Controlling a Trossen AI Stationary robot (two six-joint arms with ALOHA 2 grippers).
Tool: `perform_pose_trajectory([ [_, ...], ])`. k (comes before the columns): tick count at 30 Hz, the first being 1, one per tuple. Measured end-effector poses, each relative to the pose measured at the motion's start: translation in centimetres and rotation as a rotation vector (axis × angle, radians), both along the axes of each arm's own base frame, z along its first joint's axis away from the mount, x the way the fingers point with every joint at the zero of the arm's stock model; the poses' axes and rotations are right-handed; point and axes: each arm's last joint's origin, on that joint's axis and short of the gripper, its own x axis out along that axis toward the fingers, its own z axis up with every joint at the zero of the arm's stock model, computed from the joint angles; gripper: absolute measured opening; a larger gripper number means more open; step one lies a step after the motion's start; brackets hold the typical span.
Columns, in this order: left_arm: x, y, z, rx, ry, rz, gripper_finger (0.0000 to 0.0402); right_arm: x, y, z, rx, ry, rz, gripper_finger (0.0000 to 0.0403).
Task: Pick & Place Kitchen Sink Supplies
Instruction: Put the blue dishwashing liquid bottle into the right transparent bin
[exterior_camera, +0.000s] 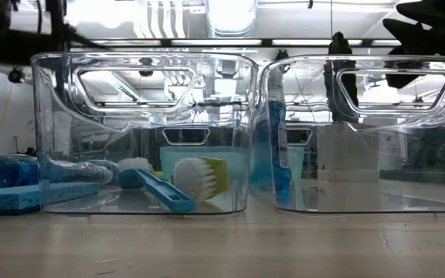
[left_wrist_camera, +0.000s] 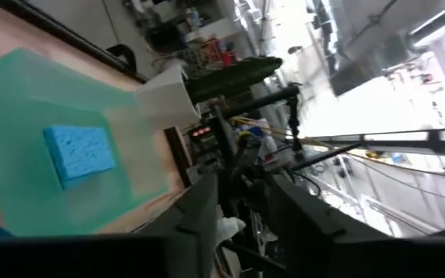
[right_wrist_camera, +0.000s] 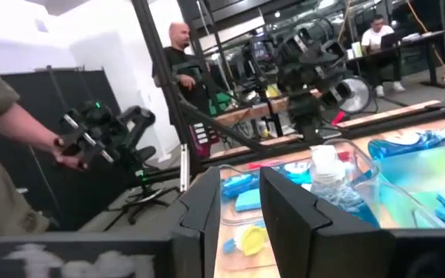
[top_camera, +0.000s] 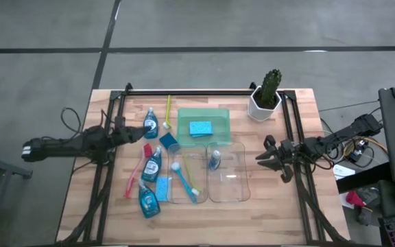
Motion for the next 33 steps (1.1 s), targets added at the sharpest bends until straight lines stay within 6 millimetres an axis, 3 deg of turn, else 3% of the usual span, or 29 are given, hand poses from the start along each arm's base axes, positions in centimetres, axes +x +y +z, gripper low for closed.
perform_pose_trajectory([
  [7,2.6,0.4,5.6,0.118,0.17,0.047,0.0186,0.0,0.0,0.0,-0.01,0.001,-0.001,0.0074],
  [13,4.3,0.8,9.1,0.276,0.631,-0.062,0.0203,0.0,0.0,0.0,0.015,0.007,0.002,0.0068],
  [16,4.5,1.3,10.2,0.283,0.865,-0.076,0.0199,0.0,0.0,0.0,0.015,0.007,0.002,0.0073],
  [19,4.6,2.4,11.9,0.228,0.975,-0.027,0.0194,0.0,0.0,0.0,0.016,0.008,0.002,0.0078],
  [22,4.4,3.9,12.3,0.077,1.057,0.075,0.0191,0.0,0.0,0.0,0.015,0.008,0.002,0.0083],
  [26,5.2,5.8,12.7,-0.034,0.98,0.1,0.019,0.0,0.0,0.0,0.016,0.008,0.001,0.0088],
  [33,7.1,8.3,10.4,-0.236,1.011,0.023,0.019,0.0,0.0,0.0,0.017,0.008,0.001,0.0089],
])
